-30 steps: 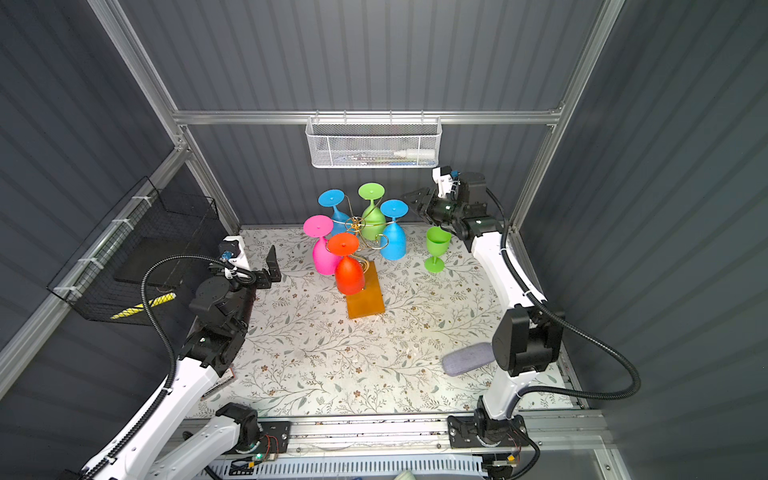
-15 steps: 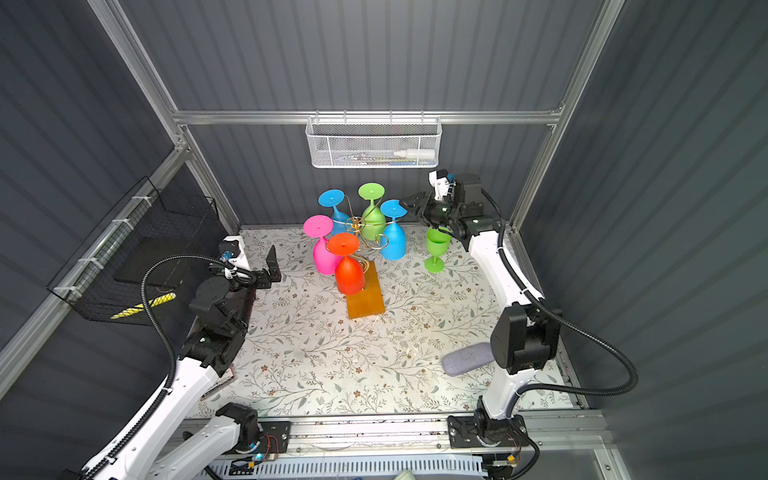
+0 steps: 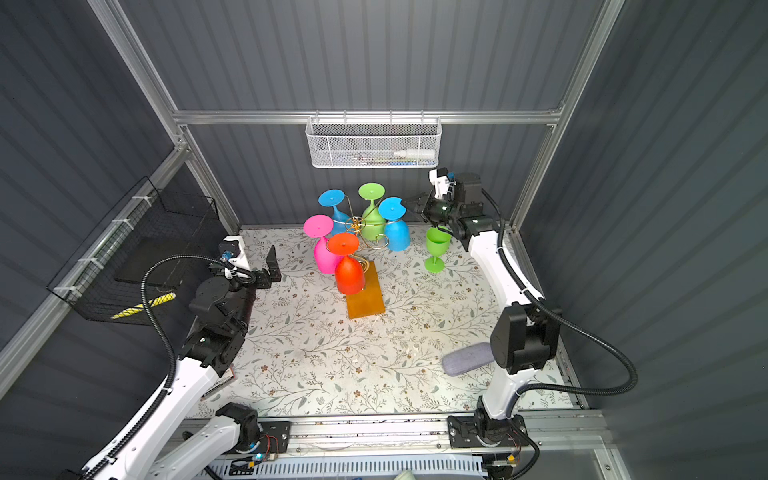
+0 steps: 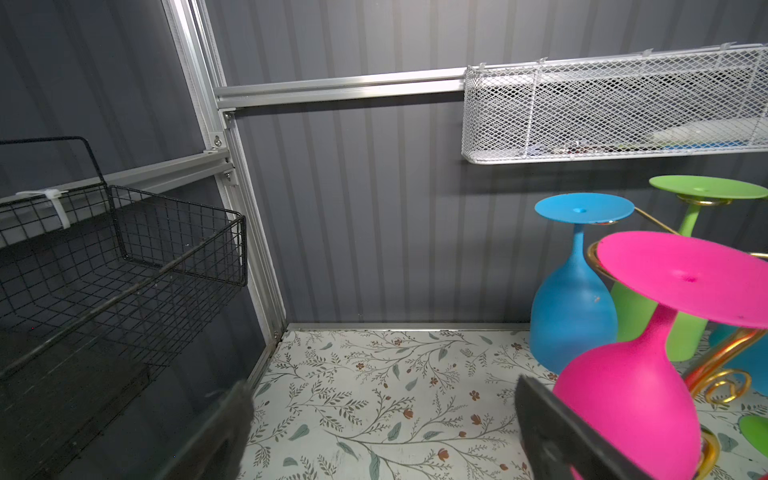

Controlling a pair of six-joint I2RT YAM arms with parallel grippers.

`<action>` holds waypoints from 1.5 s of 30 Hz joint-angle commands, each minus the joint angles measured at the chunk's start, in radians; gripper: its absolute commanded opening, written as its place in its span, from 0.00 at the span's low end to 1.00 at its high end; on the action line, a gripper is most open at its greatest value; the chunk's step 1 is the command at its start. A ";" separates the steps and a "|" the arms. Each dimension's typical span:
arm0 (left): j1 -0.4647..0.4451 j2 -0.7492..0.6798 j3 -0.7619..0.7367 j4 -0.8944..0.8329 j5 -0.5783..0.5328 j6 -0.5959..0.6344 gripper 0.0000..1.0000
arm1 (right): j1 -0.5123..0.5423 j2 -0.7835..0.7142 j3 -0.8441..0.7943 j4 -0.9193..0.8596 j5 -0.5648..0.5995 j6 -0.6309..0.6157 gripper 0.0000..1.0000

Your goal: Take the wine glass off the wine glass rack

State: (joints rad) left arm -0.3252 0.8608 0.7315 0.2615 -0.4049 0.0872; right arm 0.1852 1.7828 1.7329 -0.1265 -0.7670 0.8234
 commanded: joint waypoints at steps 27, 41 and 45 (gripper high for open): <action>0.008 -0.013 -0.007 0.001 -0.011 0.007 1.00 | -0.039 -0.092 -0.199 0.314 -0.058 0.224 0.00; 0.008 -0.013 -0.006 -0.001 -0.009 0.007 1.00 | -0.027 -0.151 -0.268 0.317 -0.052 0.215 0.00; 0.008 -0.012 -0.007 0.000 -0.010 0.007 1.00 | -0.017 -0.166 -0.268 0.306 -0.042 0.203 0.00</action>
State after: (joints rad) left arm -0.3252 0.8608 0.7315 0.2615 -0.4046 0.0872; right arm 0.1585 1.6463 1.4666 0.1635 -0.8104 1.0443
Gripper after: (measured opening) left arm 0.996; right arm 0.053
